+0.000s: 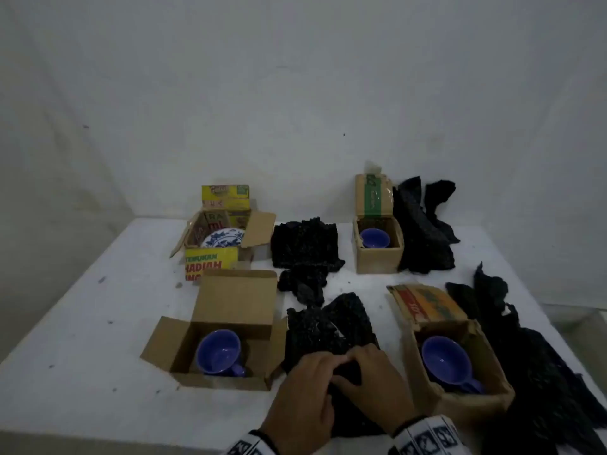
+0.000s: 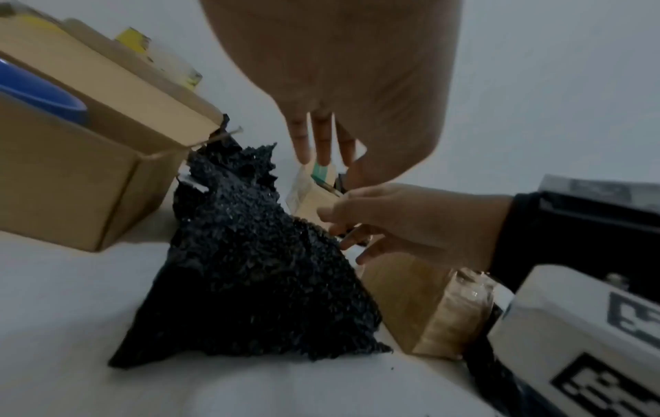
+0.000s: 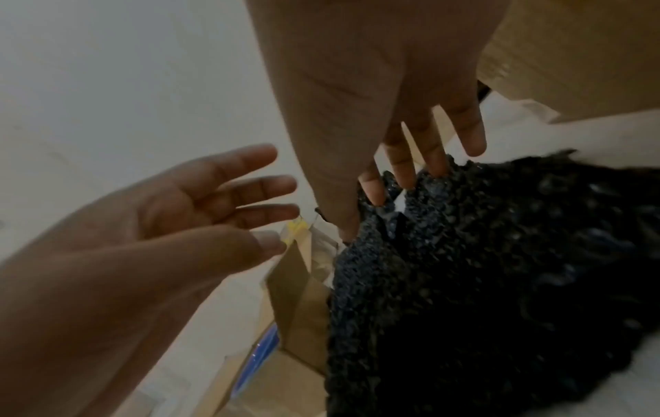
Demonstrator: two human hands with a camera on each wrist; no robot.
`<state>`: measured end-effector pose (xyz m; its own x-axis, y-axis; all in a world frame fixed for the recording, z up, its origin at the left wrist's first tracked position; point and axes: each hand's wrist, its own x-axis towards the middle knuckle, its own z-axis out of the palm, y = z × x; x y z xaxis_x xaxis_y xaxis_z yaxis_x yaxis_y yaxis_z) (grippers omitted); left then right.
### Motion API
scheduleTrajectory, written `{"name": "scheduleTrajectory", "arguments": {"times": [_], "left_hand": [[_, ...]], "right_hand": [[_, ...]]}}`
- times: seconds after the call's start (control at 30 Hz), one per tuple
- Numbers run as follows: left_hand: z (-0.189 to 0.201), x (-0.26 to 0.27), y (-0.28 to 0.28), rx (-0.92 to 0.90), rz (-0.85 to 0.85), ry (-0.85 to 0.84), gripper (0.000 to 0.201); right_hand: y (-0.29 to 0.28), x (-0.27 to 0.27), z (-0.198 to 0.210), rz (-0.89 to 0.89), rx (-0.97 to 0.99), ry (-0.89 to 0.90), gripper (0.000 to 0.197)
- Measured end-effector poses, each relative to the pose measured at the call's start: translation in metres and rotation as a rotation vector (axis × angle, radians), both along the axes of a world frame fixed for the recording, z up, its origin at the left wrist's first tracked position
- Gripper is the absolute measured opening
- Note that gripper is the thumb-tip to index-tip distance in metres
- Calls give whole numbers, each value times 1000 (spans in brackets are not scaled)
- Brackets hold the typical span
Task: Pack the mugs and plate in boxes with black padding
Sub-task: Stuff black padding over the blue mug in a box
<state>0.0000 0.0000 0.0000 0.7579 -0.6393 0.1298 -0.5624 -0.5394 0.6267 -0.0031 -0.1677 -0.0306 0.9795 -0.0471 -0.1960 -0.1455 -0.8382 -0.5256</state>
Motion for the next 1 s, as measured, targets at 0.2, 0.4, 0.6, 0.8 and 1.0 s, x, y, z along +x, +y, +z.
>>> {"name": "scheduleTrajectory", "arguments": {"times": [0.2, 0.4, 0.6, 0.8, 1.0], "left_hand": [[-34, 24, -12, 472, 39, 180, 73], [-47, 31, -10, 415, 4, 178, 68], [-23, 34, -26, 268, 11, 92, 74], [14, 36, -41, 232, 59, -132, 84], [44, 49, -51, 341, 123, -294, 86]], "right_hand": [[15, -1, -17, -36, -132, 154, 52], [21, -2, -21, -68, -148, 179, 35], [3, -1, 9, -158, 142, -39, 19], [-28, 6, 45, -266, 608, -252, 30], [-53, 11, 86, -196, 743, -311, 34]]}}
